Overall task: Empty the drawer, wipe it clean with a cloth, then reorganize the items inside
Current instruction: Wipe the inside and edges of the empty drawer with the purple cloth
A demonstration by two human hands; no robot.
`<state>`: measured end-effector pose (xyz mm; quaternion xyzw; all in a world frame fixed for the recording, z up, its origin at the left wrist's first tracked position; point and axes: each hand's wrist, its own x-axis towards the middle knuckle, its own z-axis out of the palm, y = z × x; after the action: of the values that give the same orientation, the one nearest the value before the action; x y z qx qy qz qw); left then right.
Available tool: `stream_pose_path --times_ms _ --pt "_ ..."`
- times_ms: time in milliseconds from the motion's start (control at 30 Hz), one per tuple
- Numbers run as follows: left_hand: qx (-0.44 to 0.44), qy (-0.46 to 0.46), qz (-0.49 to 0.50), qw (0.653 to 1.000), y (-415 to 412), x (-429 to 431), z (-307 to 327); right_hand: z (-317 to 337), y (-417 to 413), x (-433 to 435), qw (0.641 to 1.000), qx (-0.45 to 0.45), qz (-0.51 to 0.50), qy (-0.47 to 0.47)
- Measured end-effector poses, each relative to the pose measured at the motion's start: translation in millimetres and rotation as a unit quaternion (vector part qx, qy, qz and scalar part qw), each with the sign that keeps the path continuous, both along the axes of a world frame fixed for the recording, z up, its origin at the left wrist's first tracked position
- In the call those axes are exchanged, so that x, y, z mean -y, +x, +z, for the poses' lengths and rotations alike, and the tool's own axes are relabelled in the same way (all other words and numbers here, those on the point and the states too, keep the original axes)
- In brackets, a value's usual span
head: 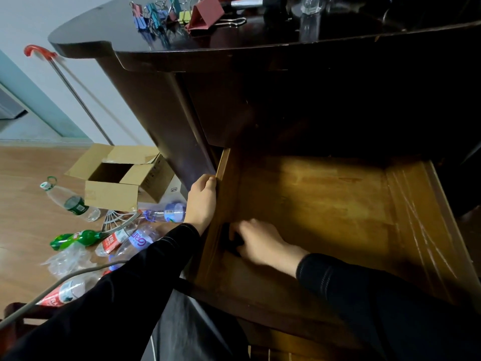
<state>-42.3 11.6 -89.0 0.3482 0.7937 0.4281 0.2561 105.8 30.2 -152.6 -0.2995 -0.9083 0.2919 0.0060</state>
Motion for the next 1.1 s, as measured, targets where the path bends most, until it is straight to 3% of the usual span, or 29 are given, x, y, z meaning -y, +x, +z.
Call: stream_pose_path --times_ms 100,200,333,600,700,833,1000,1100 --pt "0.007 -0.002 0.001 1.000 0.3 1.0 0.8 3.3 11.2 4.9 0.990 0.014 0.095 0.104" --pt "0.008 0.001 0.001 1.000 -0.2 2.1 0.4 9.1 1.3 -25.7 0.987 0.017 0.047 0.150" --pt "-0.007 0.007 0.012 1.000 1.2 2.7 2.5 25.7 -19.6 -47.1 0.989 0.059 -0.013 0.138" --pt "0.003 0.008 0.006 1.000 2.0 2.2 1.9 12.3 18.9 6.6 0.978 -0.027 0.150 0.140" --pt "-0.007 0.007 0.010 1.000 2.3 2.4 2.1 11.1 9.8 -18.1 0.983 -0.009 0.090 0.158" --pt "-0.015 0.004 0.010 1.000 3.7 3.3 3.8 23.6 -17.4 -39.8 0.989 0.079 -0.010 0.122" --pt "-0.009 0.003 0.007 1.000 3.9 2.6 4.7 16.5 1.6 -3.7 0.986 0.047 0.093 0.133" --pt "-0.004 0.002 0.006 1.000 2.1 2.4 3.4 12.9 1.0 2.9 0.993 0.021 0.094 0.070"
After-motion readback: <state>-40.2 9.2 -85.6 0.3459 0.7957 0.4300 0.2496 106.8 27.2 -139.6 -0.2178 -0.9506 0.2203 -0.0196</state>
